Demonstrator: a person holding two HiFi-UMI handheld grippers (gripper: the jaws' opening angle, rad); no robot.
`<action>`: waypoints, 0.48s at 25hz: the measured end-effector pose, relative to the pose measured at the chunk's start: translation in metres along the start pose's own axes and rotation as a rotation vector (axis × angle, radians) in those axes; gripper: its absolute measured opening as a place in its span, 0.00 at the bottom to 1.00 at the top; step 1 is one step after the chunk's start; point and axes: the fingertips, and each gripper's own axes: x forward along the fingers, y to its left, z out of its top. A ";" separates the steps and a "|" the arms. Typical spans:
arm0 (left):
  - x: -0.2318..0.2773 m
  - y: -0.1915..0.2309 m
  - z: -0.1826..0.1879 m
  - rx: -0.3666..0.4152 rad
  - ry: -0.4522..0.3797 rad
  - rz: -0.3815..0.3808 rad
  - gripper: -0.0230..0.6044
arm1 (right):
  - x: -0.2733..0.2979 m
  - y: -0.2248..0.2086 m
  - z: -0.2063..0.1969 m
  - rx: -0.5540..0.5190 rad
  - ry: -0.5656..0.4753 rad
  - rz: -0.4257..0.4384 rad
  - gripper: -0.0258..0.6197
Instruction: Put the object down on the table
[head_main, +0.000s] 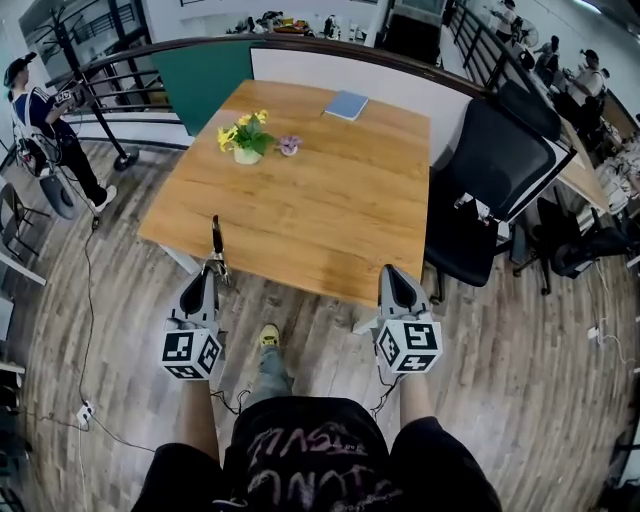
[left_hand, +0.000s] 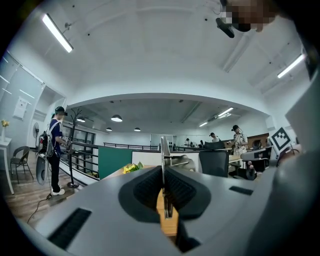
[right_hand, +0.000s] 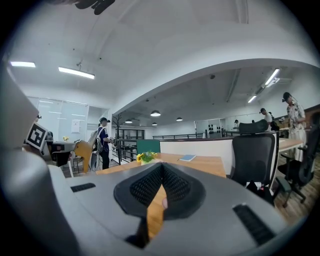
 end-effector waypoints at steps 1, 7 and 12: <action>0.013 0.008 -0.003 -0.002 0.005 -0.013 0.06 | 0.014 0.002 0.000 0.000 0.003 -0.007 0.05; 0.102 0.057 -0.002 0.011 0.035 -0.102 0.06 | 0.093 0.014 0.013 -0.001 0.002 -0.067 0.05; 0.176 0.092 -0.002 0.074 0.083 -0.191 0.06 | 0.155 0.022 0.020 0.035 0.013 -0.137 0.05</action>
